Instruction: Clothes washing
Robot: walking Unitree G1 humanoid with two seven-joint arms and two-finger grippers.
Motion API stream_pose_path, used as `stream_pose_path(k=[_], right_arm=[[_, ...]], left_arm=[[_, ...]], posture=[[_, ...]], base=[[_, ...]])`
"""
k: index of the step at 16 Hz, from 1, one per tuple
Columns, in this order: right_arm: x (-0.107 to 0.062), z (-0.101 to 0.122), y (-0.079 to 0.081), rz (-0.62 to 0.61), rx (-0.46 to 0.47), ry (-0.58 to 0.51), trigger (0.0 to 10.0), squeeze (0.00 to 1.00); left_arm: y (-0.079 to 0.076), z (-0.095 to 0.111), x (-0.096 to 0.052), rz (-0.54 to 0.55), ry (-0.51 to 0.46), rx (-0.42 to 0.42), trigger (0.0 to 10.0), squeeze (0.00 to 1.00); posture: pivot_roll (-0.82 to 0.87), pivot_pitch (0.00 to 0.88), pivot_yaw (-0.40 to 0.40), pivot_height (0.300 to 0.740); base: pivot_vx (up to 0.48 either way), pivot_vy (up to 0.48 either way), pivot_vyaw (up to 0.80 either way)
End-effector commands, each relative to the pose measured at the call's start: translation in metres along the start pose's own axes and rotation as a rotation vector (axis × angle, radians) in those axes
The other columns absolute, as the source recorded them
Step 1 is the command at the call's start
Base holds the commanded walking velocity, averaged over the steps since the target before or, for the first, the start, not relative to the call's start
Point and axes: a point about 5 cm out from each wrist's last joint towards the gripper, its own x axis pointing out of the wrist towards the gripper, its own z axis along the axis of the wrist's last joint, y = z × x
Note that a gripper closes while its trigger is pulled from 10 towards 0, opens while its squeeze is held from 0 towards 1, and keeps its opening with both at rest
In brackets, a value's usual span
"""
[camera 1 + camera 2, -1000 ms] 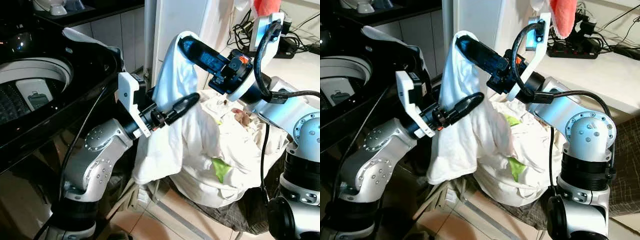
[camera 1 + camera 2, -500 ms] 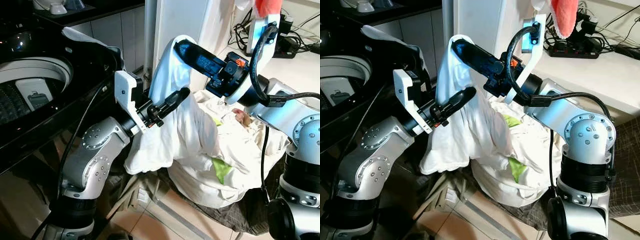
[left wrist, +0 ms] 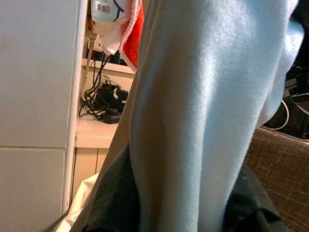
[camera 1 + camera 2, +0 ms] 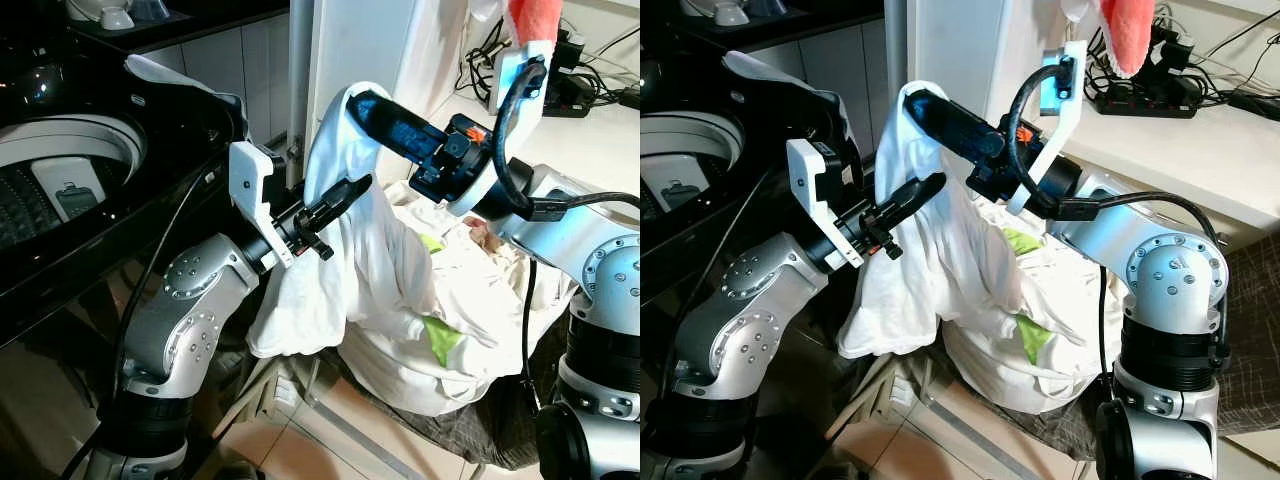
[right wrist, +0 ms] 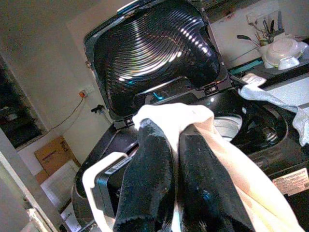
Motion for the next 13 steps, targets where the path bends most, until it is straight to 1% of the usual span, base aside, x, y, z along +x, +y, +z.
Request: stream_pose_path(k=[1,5,6,7,8,9,10,11,12,13], right_arm=[[0.0,0.003,0.005,0.012,-0.024,-0.008,0.0,0.0],[0.0,0.004,0.005,0.004,-0.033,-0.003,0.0,0.0],[0.0,0.005,0.004,-0.003,-0.036,-0.008,9.3,0.62],[-0.001,0.005,0.004,-0.009,-0.039,-0.011,10.0,1.0],[-0.002,0.007,0.004,-0.002,-0.037,-0.023,10.0,1.0],[-0.004,0.01,0.006,0.007,-0.042,-0.033,10.0,1.0],[-0.005,0.011,0.006,0.013,-0.046,-0.039,10.0,1.0],[-0.006,0.013,0.008,0.019,-0.062,-0.046,10.0,1.0],[-0.006,0.014,0.008,0.007,-0.086,-0.047,10.0,1.0],[-0.007,0.014,0.008,-0.003,-0.099,-0.042,10.0,0.0]], left_arm=[[0.0,0.004,0.002,-0.009,-0.004,0.012,0.0,0.0],[0.004,0.003,0.001,0.013,0.008,0.021,0.0,0.0],[0.006,0.004,0.001,0.029,0.006,0.03,0.0,0.0],[0.01,0.005,0.001,0.049,0.01,0.044,0.0,0.0],[0.021,0.008,0.0,0.092,0.034,0.115,0.0,0.0],[0.034,0.017,0.001,0.128,0.048,0.189,0.0,0.0],[0.043,0.026,0.003,0.155,0.047,0.246,0.0,0.0],[0.062,0.05,0.006,0.211,0.033,0.358,0.0,0.0],[0.083,0.08,0.009,0.29,0.016,0.488,0.0,0.0],[0.099,0.109,0.011,0.37,-0.007,0.613,0.0,0.0]], posture=[[0.04,0.0,-0.068,0.74],[0.04,0.0,-0.065,0.74],[0.04,0.0,-0.065,0.74],[0.04,0.0,-0.063,0.74],[0.04,0.0,-0.062,0.74],[0.04,0.0,-0.062,0.74],[0.04,0.0,-0.061,0.74],[0.04,0.0,-0.058,0.74],[0.04,0.0,-0.054,0.74],[0.04,0.0,-0.05,0.74]], base=[[0.0,0.0,0.0],[0.0,0.0,0.0],[0.0,0.0,0.0],[0.0,0.0,0.0],[0.0,0.0,0.0],[0.0,0.0,0.0],[0.0,0.0,0.0],[0.0,0.0,0.0],[0.0,0.0,0.0],[0.0,0.0,0.0]])
